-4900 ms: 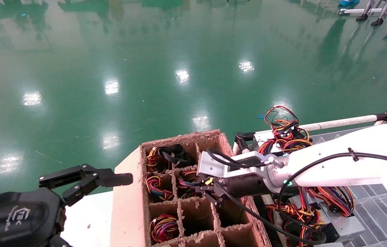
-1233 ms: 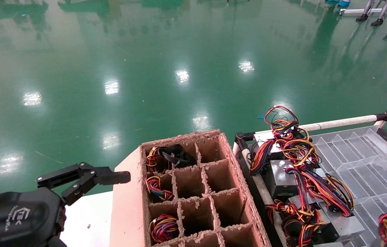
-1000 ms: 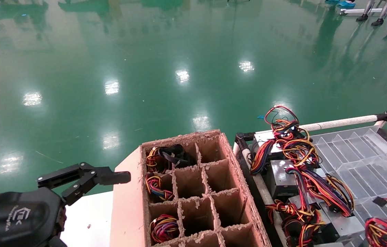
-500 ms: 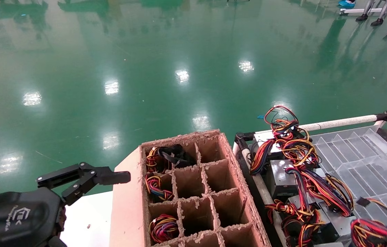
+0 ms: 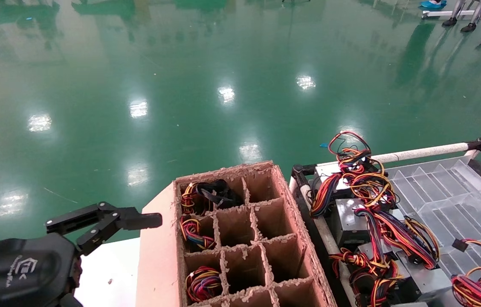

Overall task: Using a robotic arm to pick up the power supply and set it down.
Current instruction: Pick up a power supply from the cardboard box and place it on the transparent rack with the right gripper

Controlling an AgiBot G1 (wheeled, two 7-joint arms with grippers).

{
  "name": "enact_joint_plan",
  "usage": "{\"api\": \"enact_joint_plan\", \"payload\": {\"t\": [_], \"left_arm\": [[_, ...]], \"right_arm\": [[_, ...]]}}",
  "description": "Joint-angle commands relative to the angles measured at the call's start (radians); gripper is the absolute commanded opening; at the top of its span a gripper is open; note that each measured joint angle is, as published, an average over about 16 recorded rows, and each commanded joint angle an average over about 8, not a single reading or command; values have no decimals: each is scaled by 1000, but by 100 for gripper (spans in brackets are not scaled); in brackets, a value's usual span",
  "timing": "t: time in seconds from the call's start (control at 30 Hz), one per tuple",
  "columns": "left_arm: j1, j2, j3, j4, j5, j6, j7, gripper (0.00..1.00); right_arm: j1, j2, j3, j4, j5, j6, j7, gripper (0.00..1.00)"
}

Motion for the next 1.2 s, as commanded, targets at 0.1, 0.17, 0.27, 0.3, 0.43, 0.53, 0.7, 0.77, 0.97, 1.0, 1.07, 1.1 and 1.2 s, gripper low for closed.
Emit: {"api": "enact_joint_plan", "payload": {"t": [0.1,0.17,0.27,0.3,0.43,0.53,0.7,0.77,0.97,1.0,1.07,1.1,1.2], "left_arm": [[0,0,0,0,0,0,0,100],[0,0,0,0,0,0,0,100],[0,0,0,0,0,0,0,100],[0,0,0,0,0,0,0,100],[0,0,0,0,0,0,0,100],[0,0,0,0,0,0,0,100],[0,0,0,0,0,0,0,100],[0,0,0,0,0,0,0,100],[0,0,0,0,0,0,0,100],[0,0,0,0,0,0,0,100],[0,0,0,0,0,0,0,100],[0,0,0,0,0,0,0,100],[0,0,0,0,0,0,0,100]], "right_arm": [[28,-2,-29,-27,-20,0,-2,0],[43,-8,-44,-42,-32,0,-3,0],[64,-22,-70,-63,-47,1,-5,0],[70,-28,-80,-70,-52,1,-6,0],[100,-52,-117,-103,-73,2,-10,0],[128,-72,-146,-132,-90,3,-16,0],[175,-105,-197,-178,-108,3,-28,0],[193,-117,-220,-194,-107,3,-33,0],[238,-148,-297,-222,-82,2,-43,0],[243,-154,-313,-224,-76,2,-44,0],[253,-164,-344,-227,-63,2,-47,0],[257,-170,-361,-229,-56,2,-48,0],[272,-190,-409,-237,-36,2,-52,0]]}}
